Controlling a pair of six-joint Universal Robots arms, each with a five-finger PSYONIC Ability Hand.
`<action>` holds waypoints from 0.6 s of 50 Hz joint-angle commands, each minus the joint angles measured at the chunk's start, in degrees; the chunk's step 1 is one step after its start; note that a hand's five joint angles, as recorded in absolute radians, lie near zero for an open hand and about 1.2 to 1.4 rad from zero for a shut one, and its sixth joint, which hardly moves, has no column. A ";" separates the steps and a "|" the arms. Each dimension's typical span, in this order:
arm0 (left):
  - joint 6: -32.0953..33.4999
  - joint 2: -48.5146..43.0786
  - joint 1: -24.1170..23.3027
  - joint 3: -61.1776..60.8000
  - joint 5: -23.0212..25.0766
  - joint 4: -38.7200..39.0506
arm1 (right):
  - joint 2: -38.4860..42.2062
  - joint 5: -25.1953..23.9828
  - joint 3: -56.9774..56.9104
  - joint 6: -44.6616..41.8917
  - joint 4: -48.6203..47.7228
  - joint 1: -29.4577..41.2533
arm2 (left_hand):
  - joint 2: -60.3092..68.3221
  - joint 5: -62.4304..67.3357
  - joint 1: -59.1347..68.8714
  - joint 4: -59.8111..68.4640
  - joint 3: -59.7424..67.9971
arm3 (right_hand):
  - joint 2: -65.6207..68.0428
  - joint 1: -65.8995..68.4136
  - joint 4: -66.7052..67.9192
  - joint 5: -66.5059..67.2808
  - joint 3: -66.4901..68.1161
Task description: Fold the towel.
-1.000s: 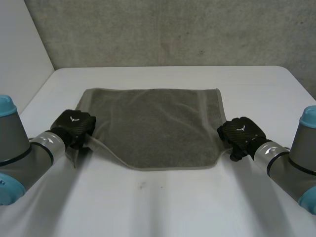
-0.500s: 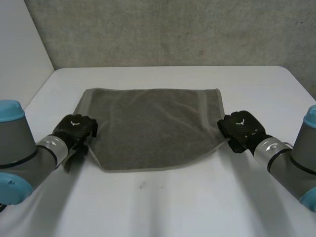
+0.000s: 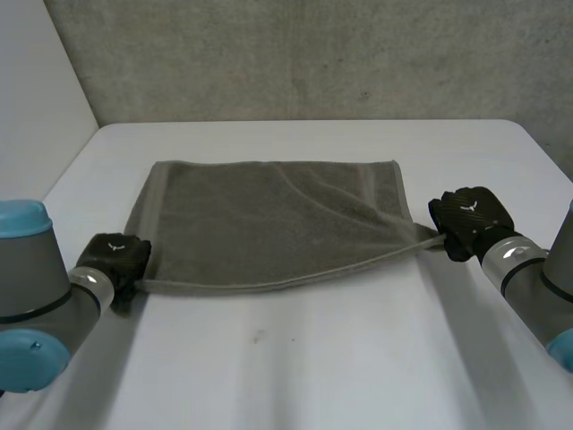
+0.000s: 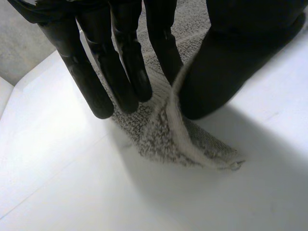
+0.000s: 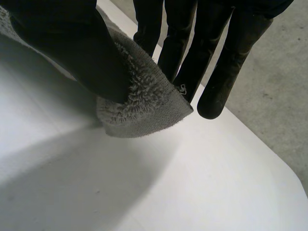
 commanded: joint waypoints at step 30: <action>16.11 18.91 4.30 7.62 11.81 -29.01 | -10.97 -3.87 -19.19 -28.27 57.64 -6.86 | 26.94 27.07 25.83 26.98 27.02 | 12.88 25.00 11.73 14.28 12.29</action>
